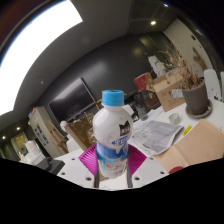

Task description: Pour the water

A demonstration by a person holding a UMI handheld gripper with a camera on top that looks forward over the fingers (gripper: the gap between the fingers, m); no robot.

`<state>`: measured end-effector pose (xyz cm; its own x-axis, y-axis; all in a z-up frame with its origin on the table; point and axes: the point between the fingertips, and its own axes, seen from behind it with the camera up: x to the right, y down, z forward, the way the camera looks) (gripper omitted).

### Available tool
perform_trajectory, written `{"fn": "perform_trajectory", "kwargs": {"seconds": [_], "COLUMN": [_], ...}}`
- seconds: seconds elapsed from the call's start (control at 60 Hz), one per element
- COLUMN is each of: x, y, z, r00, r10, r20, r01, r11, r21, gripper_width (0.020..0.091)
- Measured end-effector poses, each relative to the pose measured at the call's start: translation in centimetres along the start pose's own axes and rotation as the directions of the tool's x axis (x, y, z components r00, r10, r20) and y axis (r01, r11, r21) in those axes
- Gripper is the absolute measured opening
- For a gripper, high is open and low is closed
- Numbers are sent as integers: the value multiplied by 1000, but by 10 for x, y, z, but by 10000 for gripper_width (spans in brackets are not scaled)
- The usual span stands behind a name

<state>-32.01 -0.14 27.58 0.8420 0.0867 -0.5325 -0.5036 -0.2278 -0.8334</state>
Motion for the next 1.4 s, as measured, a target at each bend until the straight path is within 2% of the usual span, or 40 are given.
{"fn": "perform_trajectory", "kwargs": {"seconds": [0.1,0.167,0.233,0.383,0.5,0.617,0.683,0.85,0.9,0.95,0.967,1.0,1.067,1.117,1.25,1.4], "x": [56,97,127,183,206,222,224,222,222,219,218,214,207,203,181,149], "y": [-11,-4,13,59,90,112,112,114,115,113,111,108,99,91,79,73], "z": [1,1,6,13,19,21,21,18,13,8,4,-4,-21,-38,-98,-162], "r00": [957,903,862,843,841,843,844,846,852,858,860,863,859,853,850,846], "r10": [-263,-391,-468,-506,-515,-509,-508,-507,-496,-487,-483,-479,-483,-487,-480,-481], "r20": [-121,-176,-192,-183,-169,-173,-172,-168,-168,-163,-164,-164,-172,-186,-218,-231], "r01": [264,387,456,471,468,453,456,452,433,421,417,410,406,402,365,350], "r11": [965,920,883,858,847,846,849,847,848,849,851,851,846,841,834,827], "r21": [-11,-56,-109,-205,-252,-282,-266,-281,-306,-318,-320,-327,-345,-361,-414,-440], "gripper_width": [365,365,365,365,369,372,380,515,649,841,870,827,866,847,853,854]}}
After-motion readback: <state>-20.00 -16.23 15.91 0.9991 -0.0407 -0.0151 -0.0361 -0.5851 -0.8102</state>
